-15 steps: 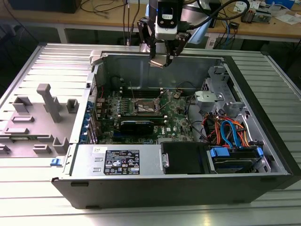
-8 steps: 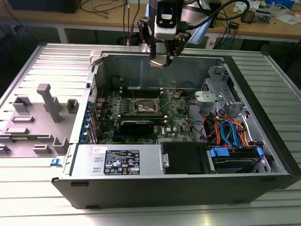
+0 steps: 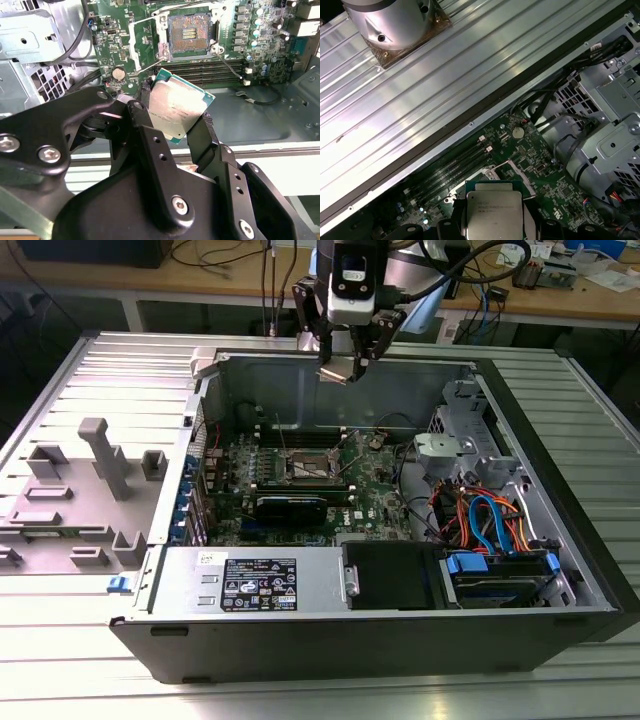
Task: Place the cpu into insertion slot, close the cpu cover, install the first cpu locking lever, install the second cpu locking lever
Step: 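Place the cpu into insertion slot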
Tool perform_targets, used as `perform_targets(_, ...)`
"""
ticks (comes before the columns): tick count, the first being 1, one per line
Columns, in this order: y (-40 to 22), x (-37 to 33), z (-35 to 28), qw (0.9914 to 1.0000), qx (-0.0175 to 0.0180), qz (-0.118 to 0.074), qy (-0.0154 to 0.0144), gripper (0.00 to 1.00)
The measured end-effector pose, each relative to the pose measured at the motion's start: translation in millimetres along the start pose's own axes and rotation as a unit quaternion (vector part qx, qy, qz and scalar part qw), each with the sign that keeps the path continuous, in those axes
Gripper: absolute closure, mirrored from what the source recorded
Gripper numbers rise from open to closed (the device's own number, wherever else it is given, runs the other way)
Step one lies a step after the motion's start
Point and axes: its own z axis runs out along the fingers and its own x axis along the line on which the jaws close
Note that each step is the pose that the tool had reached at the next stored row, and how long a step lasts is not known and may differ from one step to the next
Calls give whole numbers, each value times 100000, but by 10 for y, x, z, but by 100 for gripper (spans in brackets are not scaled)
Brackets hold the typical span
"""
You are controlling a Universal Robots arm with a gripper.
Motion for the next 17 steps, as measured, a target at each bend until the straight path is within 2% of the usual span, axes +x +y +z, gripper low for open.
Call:
perform_targets(12,-2,-2,2,99997,-15,736,-62,46)
perform_targets(17,-2,-2,8,99937,-74,3543,-309,46)
